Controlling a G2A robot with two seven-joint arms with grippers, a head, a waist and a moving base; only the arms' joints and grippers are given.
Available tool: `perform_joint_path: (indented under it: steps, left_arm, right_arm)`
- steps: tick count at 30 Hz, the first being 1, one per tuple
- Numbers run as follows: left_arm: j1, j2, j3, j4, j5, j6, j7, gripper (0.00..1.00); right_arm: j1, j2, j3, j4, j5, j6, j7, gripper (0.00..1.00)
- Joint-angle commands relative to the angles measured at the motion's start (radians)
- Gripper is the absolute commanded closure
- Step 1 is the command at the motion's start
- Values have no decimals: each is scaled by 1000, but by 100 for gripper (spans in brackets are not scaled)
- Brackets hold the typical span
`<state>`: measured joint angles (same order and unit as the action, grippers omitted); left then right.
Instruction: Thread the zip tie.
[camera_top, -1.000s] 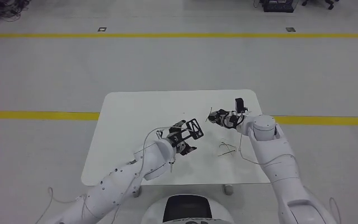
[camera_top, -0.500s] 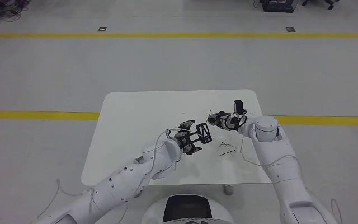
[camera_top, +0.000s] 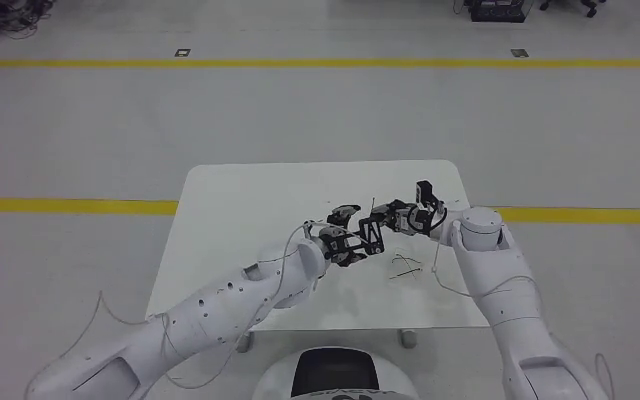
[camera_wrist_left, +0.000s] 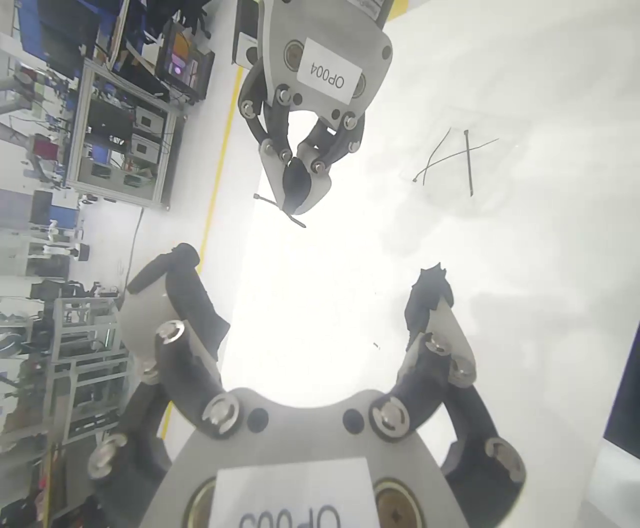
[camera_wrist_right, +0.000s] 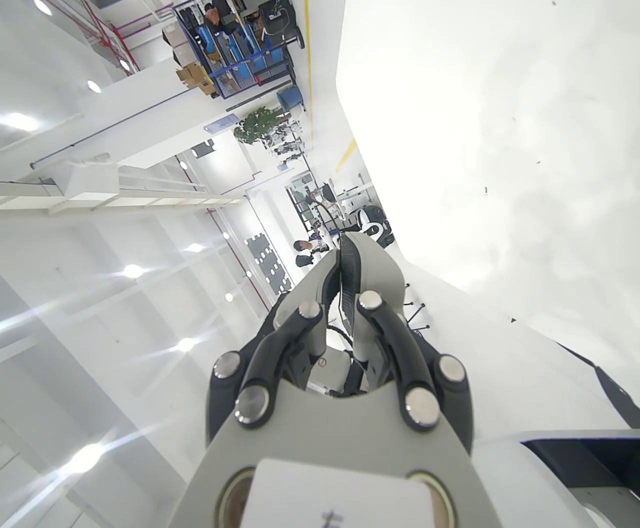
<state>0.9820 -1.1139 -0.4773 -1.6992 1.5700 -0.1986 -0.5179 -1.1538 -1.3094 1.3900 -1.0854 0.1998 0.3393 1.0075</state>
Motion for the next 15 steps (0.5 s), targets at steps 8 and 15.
perform_joint_path:
  steps: [8, 15]
  left_arm:
    - [-150, 33, 159, 38, 0, 1, 26, 0]
    - [-229, 40, 268, 70, 0, 170, 37, 0]
  right_arm:
    - [-12, 5, -23, -16, 34, 1, 8, 100]
    - [-13, 9, -37, -25, 37, 0, 6, 100]
